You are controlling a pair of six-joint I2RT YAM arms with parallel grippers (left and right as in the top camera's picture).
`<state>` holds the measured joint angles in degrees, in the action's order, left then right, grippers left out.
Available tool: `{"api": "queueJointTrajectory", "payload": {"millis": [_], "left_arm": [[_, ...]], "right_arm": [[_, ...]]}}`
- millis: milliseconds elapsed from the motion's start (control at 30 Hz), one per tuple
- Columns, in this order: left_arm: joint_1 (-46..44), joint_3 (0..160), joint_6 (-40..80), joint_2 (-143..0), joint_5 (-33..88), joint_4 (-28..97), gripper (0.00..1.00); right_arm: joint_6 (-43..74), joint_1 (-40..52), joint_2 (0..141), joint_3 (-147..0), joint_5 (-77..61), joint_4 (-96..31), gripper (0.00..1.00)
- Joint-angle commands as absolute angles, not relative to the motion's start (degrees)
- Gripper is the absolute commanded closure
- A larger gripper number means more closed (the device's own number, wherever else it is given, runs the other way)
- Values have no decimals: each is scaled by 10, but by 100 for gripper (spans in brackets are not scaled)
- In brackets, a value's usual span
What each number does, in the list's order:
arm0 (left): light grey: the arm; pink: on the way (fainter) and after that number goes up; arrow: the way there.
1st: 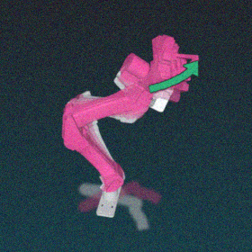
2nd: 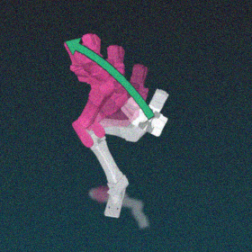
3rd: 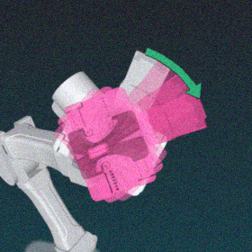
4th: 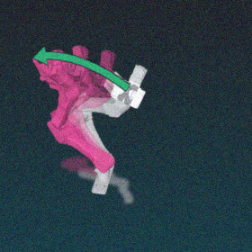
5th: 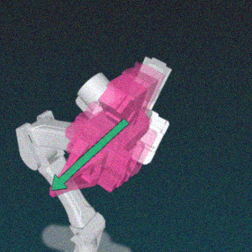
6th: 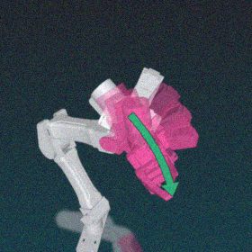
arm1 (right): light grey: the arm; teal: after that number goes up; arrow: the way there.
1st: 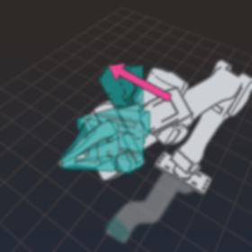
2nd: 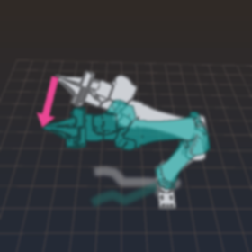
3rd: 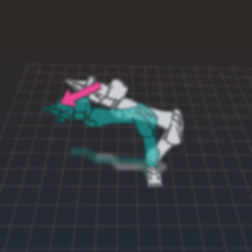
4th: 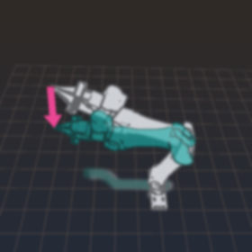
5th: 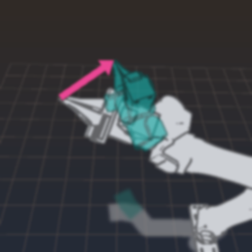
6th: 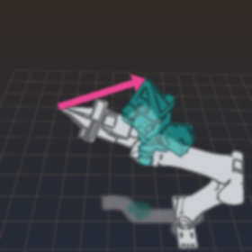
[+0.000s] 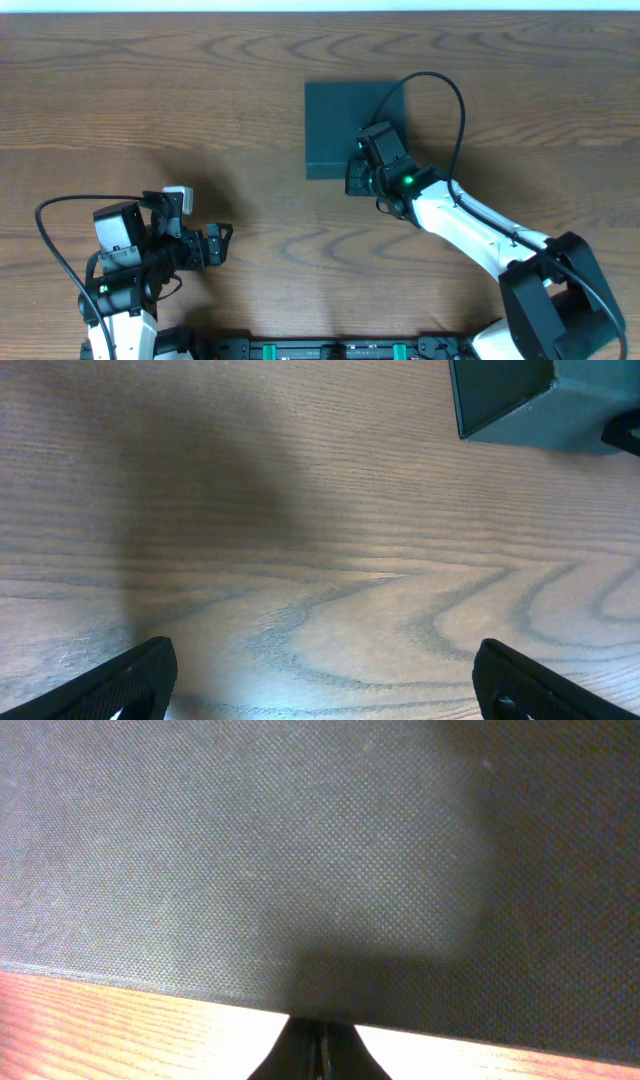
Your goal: Pack container
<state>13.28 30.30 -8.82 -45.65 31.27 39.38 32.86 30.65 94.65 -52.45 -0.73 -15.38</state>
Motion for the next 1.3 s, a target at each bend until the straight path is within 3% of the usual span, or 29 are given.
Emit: {"api": "queueJointTrajectory", "payload": {"millis": [0,100,133,167,233,300,500,633,1033,1267], "left_arm": [[130,303,-86,-456,310,394,5],[130,302,-86,-456,310,394,5],[130,303,-86,-456,310,394,4],[130,303,-86,-456,310,394,5],[130,302,-86,-456,310,394,5],[130,303,-86,-456,310,394,5],[130,303,-86,-456,310,394,5],[130,303,-86,-456,310,394,5],[130,303,-86,-456,310,394,4],[130,303,-86,-456,310,394,5]], "right_arm": [[320,297,951,-542,-7,-152,98],[265,297,937,-543,-11,-159,99],[246,297,929,-543,-11,-161,93],[223,296,918,-542,-11,-163,74],[179,295,894,-542,-11,-165,12],[128,289,865,-542,-11,-173,1],[-20,239,790,-542,-22,-247,1],[-70,213,742,-520,-27,-225,1],[8,-11,475,-275,-223,-23,1],[23,-65,357,-177,-250,10,1]]}}
